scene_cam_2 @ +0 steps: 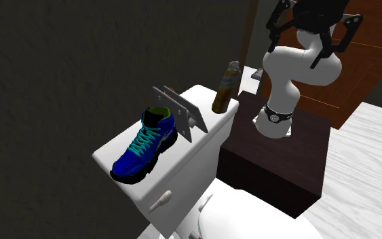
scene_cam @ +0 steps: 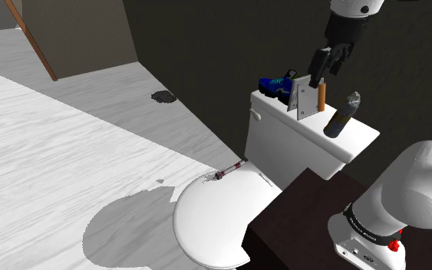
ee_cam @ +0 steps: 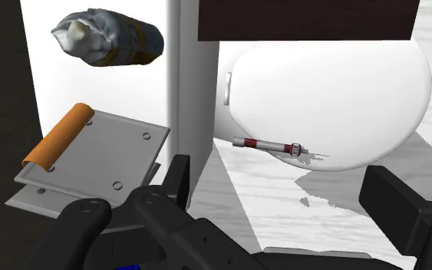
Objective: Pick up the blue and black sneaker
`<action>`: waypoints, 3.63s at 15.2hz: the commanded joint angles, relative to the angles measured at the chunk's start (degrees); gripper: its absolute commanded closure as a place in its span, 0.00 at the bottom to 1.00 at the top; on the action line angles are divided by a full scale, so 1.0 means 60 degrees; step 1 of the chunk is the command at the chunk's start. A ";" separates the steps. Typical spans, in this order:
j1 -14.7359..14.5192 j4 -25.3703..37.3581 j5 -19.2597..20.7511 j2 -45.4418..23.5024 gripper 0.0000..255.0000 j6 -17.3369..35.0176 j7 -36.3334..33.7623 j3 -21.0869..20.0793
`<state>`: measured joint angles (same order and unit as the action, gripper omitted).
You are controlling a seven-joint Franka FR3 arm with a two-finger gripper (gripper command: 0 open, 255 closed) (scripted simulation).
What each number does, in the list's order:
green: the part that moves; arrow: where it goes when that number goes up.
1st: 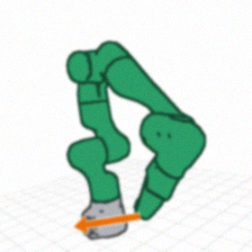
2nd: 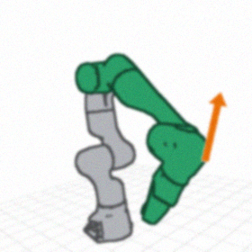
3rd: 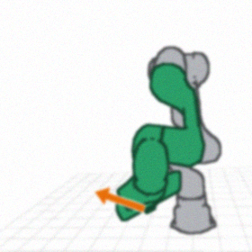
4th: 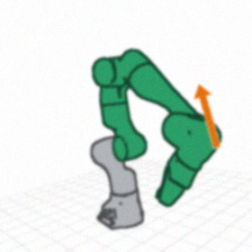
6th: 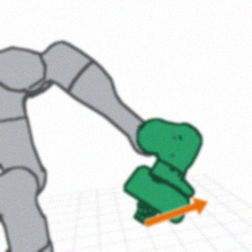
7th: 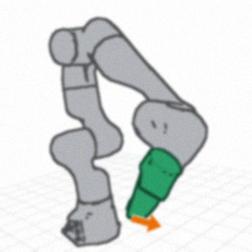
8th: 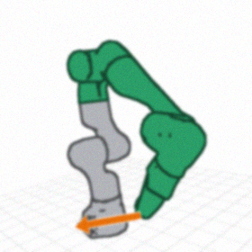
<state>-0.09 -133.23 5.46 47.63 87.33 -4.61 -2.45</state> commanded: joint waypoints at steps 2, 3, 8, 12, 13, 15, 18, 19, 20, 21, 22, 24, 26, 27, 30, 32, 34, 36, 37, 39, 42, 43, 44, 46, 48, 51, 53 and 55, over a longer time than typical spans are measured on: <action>0.0055 0.0114 0.0047 -0.0306 0.00 0.0146 0.0153 0.0198; 0.0105 0.0240 0.0085 -0.0619 0.00 0.0287 0.0307 0.0392; 0.0293 0.1050 0.0135 -0.2291 0.00 0.0886 0.1094 0.1324; 0.0392 0.1911 -0.0020 -0.3737 0.00 0.1218 0.1770 0.2019; 0.0414 0.2156 -0.0088 -0.4113 0.00 0.1277 0.1947 0.2185; 0.0459 0.2682 -0.0263 -0.4883 0.00 0.1364 0.2314 0.2505; 0.0551 0.3566 -0.0620 -0.6086 0.00 0.1408 0.2889 0.2947; 0.0591 0.3888 -0.0763 -0.6500 0.00 0.1397 0.3085 0.3082; 0.0643 0.4224 -0.0917 -0.6921 0.00 0.1372 0.3284 0.3206; 0.0705 0.4575 -0.1082 -0.7349 0.00 0.1332 0.3482 0.3320; 0.0774 0.4942 -0.1256 -0.7785 0.00 0.1278 0.3678 0.3426; 0.0955 0.5729 -0.1624 -0.8677 0.00 0.1122 0.4061 0.3598; 0.1185 0.6593 -0.2010 -0.9598 0.00 0.0900 0.4417 0.3722; 0.1321 0.7058 -0.2205 -1.0070 0.00 0.0763 0.4580 0.3763; 0.1812 0.8621 -0.2780 -1.1540 0.00 0.0243 0.4990 0.3807; 0.1923 0.8826 -0.2881 -1.1832 0.00 0.0251 0.5060 0.3779; 0.1904 0.8583 -0.2887 -1.1842 0.00 0.0501 0.5086 0.3771; 0.1888 0.8354 -0.2897 -1.1861 0.00 0.0746 0.5113 0.3763; 0.1880 0.8245 -0.2904 -1.1875 0.00 0.0867 0.5127 0.3760; 0.1869 0.8075 -0.2915 -1.1898 0.00 0.1056 0.5149 0.3753; 0.1865 0.8043 -0.2907 -1.1868 1.00 0.1058 0.5151 0.3757; 0.1864 0.8042 -0.2906 -1.1866 1.00 0.1057 0.5149 0.3757; 0.1859 0.8028 -0.2905 -1.1860 1.00 0.1066 0.5145 0.3756; 0.1856 0.8026 -0.2902 -1.1847 1.00 0.1057 0.5141 0.3756; 0.1858 0.8041 -0.2906 -1.1863 1.00 0.1056 0.5142 0.3755; 0.1876 0.8182 -0.2908 -1.1883 1.00 0.0936 0.5135 0.3758; 0.1891 0.8402 -0.2895 -1.1856 1.00 0.0694 0.5107 0.3765; 0.1908 0.8633 -0.2885 -1.1839 1.00 0.0448 0.5080 0.3772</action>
<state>11.26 -82.66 -11.80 -23.19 90.98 26.00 20.20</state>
